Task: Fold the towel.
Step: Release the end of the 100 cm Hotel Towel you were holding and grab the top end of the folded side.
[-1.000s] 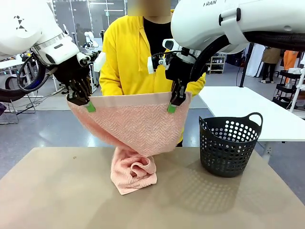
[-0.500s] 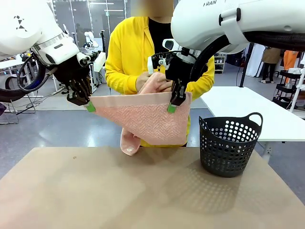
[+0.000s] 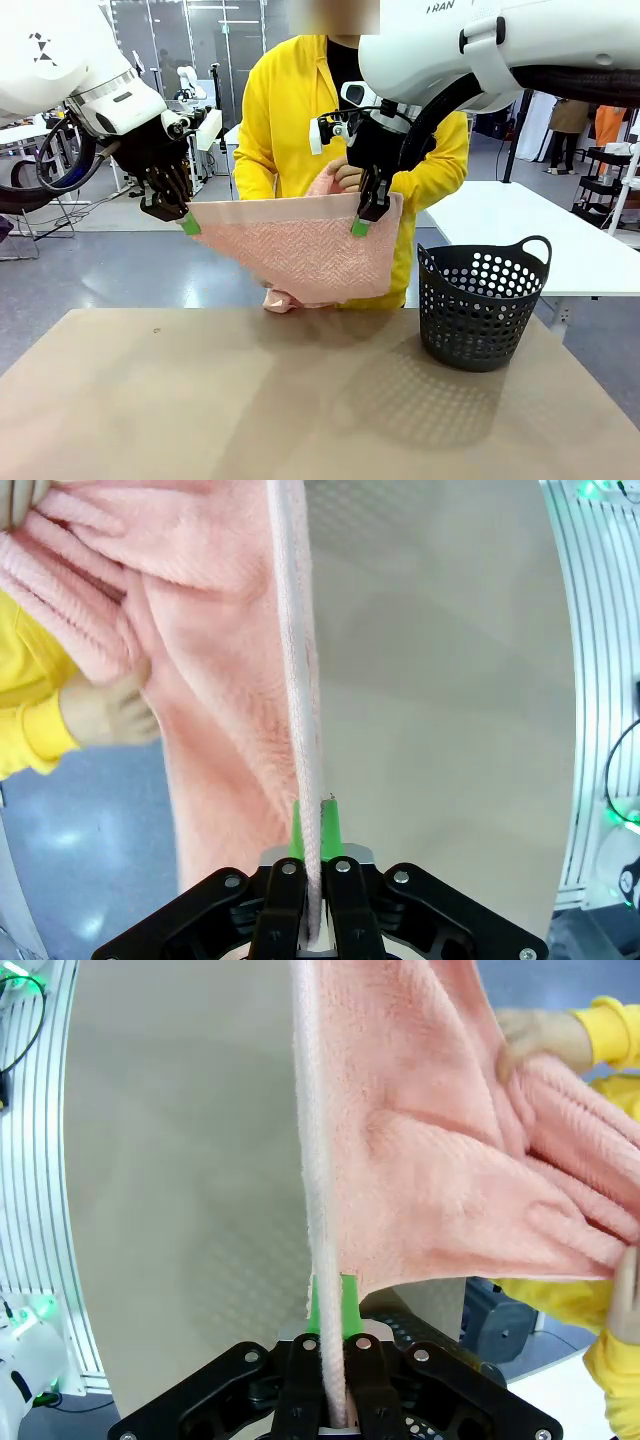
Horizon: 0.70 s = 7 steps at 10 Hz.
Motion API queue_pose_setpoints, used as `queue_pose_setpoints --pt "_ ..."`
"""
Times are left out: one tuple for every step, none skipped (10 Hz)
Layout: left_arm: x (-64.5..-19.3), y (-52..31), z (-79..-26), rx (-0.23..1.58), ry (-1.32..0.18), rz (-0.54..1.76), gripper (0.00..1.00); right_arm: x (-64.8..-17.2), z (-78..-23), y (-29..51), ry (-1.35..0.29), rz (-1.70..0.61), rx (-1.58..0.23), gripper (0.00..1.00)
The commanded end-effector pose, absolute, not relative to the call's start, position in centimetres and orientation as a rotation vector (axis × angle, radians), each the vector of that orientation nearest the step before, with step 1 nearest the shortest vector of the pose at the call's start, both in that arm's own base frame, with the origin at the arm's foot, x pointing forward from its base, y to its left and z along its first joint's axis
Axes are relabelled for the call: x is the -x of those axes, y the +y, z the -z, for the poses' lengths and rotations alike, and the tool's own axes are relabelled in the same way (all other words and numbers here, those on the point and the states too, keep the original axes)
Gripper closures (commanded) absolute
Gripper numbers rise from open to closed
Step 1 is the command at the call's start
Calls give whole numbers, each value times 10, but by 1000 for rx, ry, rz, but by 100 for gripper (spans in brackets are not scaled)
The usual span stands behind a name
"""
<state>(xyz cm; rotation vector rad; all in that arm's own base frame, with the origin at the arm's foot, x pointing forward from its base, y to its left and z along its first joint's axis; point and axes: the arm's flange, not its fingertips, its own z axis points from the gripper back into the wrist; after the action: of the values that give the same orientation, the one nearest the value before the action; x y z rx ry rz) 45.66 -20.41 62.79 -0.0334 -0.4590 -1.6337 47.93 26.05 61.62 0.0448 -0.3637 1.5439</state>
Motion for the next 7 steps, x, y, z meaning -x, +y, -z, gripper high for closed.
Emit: queue_pose_setpoints --pt "-457 -202 -629 31 -461 1632 100 -480 -616 260 -362 -1543 -45 100" --pt "-457 -202 -629 31 -461 1632 100 -480 -616 260 -362 -1543 -45 100" --pt "-457 -202 -629 31 -461 1632 100 -480 -616 260 -362 -1543 -45 100" --pt "-457 -202 -629 31 -461 1632 100 -480 -616 260 -362 -1543 -45 100" --pt "-457 -202 -629 31 -461 1632 100 -480 -616 260 -362 -1543 -45 100" --pt "-457 -202 -629 31 -461 1632 100 -480 -616 260 -362 -1543 -45 100" --pt "-457 -202 -629 31 -461 1632 100 -480 -616 260 -362 -1543 -45 100"
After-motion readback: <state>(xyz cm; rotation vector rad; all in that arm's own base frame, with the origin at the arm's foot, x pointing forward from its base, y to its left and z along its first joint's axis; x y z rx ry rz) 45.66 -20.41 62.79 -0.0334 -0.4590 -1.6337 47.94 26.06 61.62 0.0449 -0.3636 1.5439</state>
